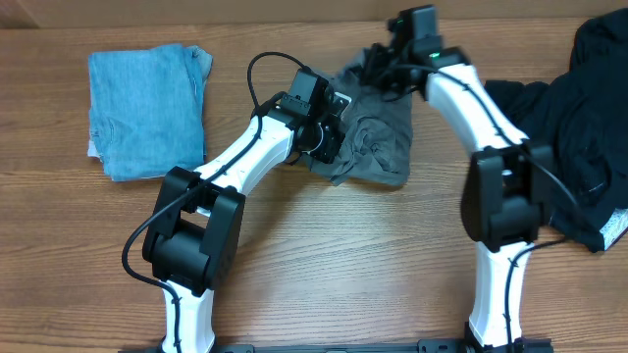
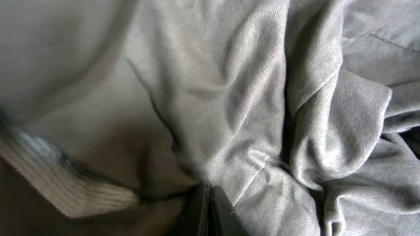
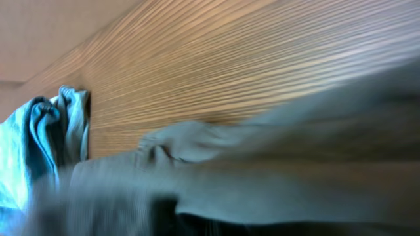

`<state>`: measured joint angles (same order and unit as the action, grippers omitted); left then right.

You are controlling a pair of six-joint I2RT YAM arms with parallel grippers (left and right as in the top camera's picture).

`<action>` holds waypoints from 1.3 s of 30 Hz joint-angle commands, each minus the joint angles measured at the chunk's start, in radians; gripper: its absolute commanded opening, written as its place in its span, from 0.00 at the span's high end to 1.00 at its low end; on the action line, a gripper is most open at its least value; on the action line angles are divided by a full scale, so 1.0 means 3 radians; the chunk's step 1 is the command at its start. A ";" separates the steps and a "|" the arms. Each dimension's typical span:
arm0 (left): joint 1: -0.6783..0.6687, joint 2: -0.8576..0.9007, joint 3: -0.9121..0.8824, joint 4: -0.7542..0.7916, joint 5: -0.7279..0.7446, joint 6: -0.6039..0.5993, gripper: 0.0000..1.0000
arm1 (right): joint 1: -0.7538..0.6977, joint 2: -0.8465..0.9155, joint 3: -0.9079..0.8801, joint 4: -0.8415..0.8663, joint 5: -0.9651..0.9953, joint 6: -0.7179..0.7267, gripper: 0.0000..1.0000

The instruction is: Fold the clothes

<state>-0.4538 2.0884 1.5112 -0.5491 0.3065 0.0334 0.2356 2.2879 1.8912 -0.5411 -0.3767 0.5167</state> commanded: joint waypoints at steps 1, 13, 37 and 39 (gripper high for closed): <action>0.0008 0.0032 -0.0015 -0.0001 0.0003 0.0013 0.96 | 0.0111 0.0154 -0.0018 0.0296 -0.0055 0.0113 0.96; 0.0025 -0.0020 0.0043 -0.0009 0.0004 -0.0020 0.96 | -0.0136 0.0095 0.0852 -0.0097 -0.0420 0.0081 0.96; 0.0355 -0.0315 0.0226 0.0627 0.0430 -0.0374 0.59 | -0.0345 -0.0360 0.1611 -0.3114 0.0857 -0.0605 0.96; 0.0357 -0.0127 0.0226 0.0727 0.0483 -0.0389 0.59 | -0.0343 -0.0350 0.1600 -0.3119 0.0855 -0.0604 0.96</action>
<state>-0.3508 1.9728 1.5856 -0.3626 0.3477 -0.0555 0.1326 2.2017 2.3791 -1.4769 -0.1501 0.3473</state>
